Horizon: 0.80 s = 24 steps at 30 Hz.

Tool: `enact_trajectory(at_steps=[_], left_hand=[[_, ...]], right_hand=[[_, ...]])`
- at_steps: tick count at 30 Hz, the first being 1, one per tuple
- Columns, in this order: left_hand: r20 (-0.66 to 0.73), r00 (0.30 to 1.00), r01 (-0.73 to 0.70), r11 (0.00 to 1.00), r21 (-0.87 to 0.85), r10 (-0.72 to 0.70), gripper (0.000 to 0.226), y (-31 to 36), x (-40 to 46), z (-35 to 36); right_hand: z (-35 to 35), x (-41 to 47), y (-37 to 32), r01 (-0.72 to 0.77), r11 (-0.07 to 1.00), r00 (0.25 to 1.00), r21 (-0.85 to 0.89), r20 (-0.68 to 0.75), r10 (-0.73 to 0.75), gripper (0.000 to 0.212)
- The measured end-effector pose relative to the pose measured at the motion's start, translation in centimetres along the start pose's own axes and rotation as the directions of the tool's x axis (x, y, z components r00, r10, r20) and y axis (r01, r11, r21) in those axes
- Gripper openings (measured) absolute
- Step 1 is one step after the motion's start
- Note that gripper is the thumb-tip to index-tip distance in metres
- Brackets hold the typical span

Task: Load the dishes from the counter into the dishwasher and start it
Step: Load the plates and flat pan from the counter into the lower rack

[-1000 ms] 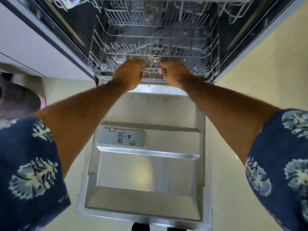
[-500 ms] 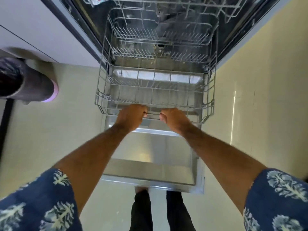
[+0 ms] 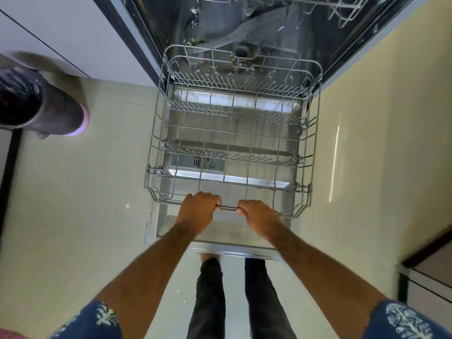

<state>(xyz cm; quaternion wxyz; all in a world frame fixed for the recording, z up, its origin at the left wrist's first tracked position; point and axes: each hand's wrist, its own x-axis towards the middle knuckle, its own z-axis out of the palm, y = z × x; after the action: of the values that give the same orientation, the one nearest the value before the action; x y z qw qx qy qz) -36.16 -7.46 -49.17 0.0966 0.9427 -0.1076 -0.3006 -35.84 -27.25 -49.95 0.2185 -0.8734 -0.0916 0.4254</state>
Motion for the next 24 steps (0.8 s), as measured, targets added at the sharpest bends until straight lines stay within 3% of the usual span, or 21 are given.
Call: enact_trajectory(at_steps=[9,14,18,20,24], left_hand=[[0.016,0.999,-0.043,0.992,0.116,0.041,0.020,0.0,-0.1,-0.7],[0.021,0.998,-0.063,0.977,0.203,0.060,0.030,0.4,-0.1,-0.6],[0.069,0.998,-0.007,0.970,0.244,-0.010,0.053,1.0,-1.6,-1.2],[0.093,0.994,0.034,0.956,0.291,-0.064,0.069,1.5,-3.2,-2.3],[-0.024,0.995,0.096,0.950,0.297,-0.093,0.081,2.7,-8.8,-7.4]], right_hand=[[-0.3,0.2,0.0,0.075,0.983,0.997,-0.166,0.016,-0.073,0.011],[-0.3,0.4,-0.2,0.041,0.982,0.999,-0.183,0.011,-0.039,0.014],[-0.9,-0.6,-0.4,0.026,0.993,0.999,-0.117,-0.030,-0.030,0.042],[-2.0,-1.9,-0.9,0.053,0.973,0.993,-0.224,-0.087,-0.074,0.061],[-6.1,-6.9,-4.3,0.099,0.924,0.973,-0.371,-0.158,-0.167,0.082]])
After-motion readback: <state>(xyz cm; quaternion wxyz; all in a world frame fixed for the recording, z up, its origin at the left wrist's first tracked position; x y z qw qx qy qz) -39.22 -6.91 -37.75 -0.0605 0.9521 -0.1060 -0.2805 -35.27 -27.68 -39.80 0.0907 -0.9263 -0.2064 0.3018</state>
